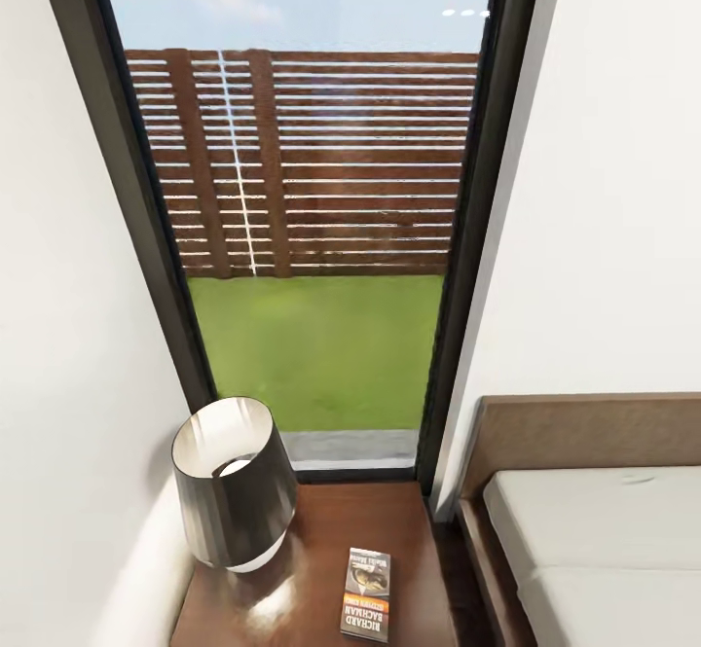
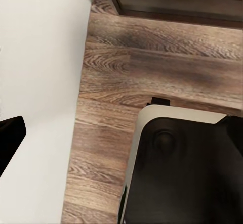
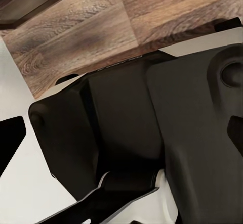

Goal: In the bedroom, move the book from the bed onto either nightstand, and place the two sandals side by side next to the bed.

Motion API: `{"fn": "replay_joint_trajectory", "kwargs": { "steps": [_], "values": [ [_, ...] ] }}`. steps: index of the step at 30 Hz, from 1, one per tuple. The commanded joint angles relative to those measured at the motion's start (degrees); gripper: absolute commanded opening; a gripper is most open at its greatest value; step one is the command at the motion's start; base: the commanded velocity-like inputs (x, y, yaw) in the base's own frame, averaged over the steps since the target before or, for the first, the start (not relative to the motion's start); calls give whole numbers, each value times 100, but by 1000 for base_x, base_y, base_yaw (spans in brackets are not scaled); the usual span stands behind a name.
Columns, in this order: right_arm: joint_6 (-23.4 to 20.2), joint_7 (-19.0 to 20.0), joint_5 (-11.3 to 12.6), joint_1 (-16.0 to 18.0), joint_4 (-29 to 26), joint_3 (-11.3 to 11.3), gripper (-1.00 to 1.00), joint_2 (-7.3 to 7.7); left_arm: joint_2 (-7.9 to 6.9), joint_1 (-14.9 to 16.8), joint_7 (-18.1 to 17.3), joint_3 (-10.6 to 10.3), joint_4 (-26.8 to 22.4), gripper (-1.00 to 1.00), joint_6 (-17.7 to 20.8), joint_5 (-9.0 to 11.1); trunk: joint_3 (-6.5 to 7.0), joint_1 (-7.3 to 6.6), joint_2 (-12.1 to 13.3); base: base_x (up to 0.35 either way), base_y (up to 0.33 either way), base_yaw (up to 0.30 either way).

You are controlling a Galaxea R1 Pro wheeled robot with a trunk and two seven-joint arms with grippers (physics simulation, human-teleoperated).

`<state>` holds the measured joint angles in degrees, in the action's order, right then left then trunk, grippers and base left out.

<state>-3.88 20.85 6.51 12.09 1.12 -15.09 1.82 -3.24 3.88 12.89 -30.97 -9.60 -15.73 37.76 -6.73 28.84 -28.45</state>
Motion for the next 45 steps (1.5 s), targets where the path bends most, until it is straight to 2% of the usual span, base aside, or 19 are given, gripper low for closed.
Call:
{"fn": "replay_joint_trajectory", "kwargs": {
  "steps": [1, 12, 45],
  "values": [
    [-25, 24, 61, 9, 11, -12, 100, 3, -2, 2, 35, -49, -7, 100, -8, 30, 8, -20, 32, 0, 0, 0],
    [-25, 24, 61, 9, 9, -12, 100, 3, -2, -7, 38, -42, -7, 100, 0, 33, 205, -262, 473, 0, 0, 0],
    [-25, 24, 61, 7, 11, -12, 100, 3, -64, -2, 33, -23, -15, 100, 18, 54, 205, -262, 473, 0, 0, 0]
  ]
}}
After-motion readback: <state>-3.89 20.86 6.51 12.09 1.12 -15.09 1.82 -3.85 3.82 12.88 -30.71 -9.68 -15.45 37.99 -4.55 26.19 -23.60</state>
